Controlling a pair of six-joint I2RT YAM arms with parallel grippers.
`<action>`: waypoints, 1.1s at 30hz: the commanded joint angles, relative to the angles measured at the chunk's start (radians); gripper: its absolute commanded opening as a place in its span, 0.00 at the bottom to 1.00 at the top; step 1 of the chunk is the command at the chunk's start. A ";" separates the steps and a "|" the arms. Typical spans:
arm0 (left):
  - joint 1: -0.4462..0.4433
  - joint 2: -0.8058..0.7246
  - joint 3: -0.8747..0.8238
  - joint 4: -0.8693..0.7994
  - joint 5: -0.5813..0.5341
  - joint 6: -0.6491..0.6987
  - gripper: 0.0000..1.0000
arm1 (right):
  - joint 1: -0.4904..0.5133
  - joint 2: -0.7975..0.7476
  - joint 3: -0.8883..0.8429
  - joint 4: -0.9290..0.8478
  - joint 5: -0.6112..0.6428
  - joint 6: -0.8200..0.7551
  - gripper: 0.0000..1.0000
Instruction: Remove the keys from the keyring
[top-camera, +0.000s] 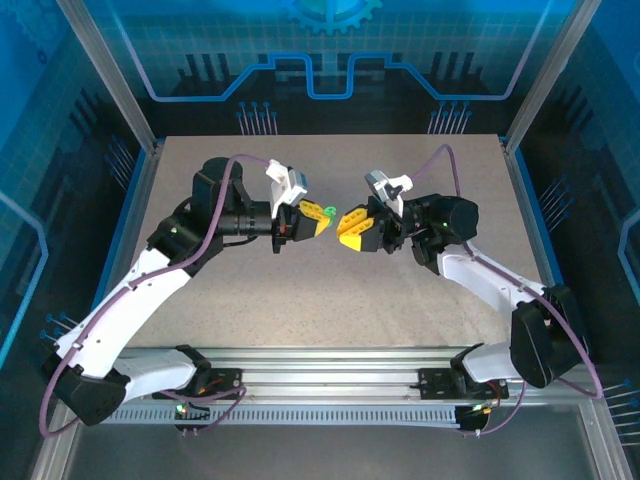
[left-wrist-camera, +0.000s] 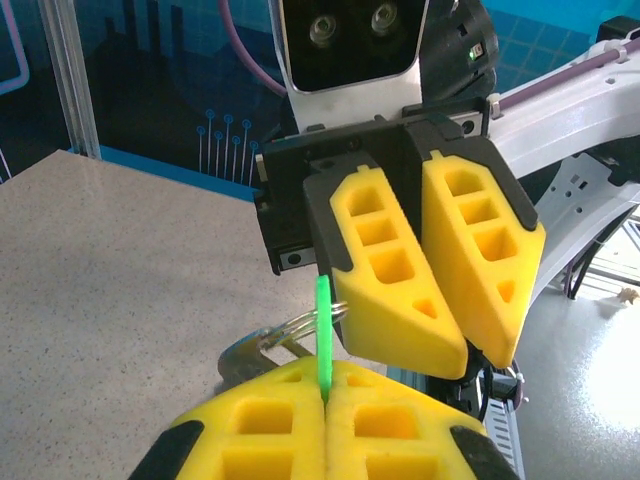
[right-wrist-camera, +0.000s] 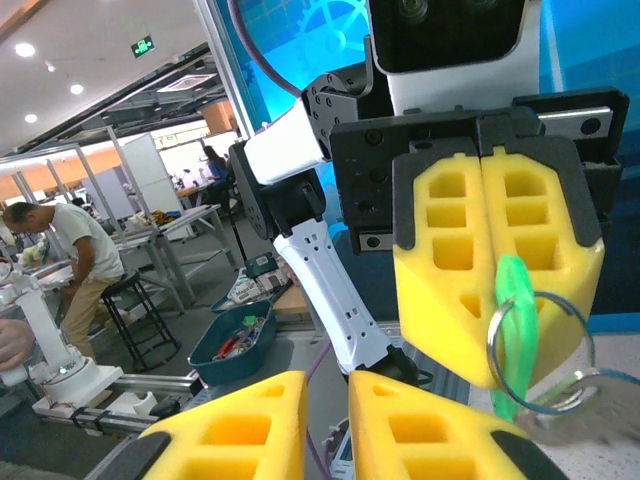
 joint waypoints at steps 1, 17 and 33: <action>0.006 -0.020 -0.020 0.041 0.017 -0.003 0.00 | -0.022 -0.007 0.028 0.036 -0.001 0.013 0.24; 0.008 -0.009 0.009 0.097 0.162 -0.055 0.00 | -0.067 0.011 0.017 0.033 0.035 -0.046 0.66; 0.008 -0.012 -0.005 0.123 0.137 -0.060 0.00 | -0.007 0.055 0.069 0.036 0.041 -0.026 0.46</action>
